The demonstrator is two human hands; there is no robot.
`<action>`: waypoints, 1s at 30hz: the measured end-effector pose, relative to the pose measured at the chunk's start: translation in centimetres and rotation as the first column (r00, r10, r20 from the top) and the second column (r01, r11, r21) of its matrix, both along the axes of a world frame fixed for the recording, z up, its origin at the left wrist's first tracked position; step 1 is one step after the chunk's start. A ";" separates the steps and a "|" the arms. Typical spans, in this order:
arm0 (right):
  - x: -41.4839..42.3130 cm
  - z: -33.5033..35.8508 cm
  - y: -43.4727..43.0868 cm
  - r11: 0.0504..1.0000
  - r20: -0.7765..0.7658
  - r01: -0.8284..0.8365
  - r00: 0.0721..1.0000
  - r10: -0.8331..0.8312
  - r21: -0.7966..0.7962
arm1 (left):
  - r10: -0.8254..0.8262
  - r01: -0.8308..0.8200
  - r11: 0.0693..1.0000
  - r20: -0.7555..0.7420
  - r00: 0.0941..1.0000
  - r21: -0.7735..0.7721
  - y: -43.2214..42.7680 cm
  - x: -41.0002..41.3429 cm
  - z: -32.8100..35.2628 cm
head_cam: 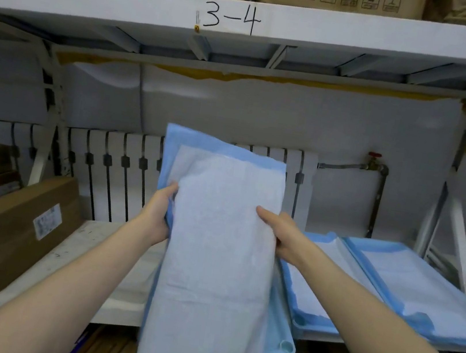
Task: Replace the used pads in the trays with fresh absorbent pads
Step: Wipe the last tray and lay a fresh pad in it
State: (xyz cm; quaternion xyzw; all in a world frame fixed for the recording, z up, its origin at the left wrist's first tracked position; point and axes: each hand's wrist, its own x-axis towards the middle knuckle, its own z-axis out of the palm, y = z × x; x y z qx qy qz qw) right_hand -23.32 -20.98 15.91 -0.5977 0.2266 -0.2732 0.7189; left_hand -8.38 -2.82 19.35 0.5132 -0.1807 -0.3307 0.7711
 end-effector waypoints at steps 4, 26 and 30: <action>-0.6 0.6 -0.8 0.914 -0.049 0.193 0.973 -0.224 -0.357 | 0.149 -0.236 0.939 0.319 0.936 0.252 -0.3 1.4 -1.1; -2.9 1.4 -2.0 0.597 0.064 0.360 0.887 -0.458 -0.717 | 0.314 -0.588 0.795 0.725 0.612 0.152 -1.4 3.7 -1.7; -0.6 0.2 -5.2 0.579 -0.007 0.324 0.869 -0.495 -0.748 | 0.214 -0.593 0.757 0.752 0.623 0.275 -5.0 6.5 -3.9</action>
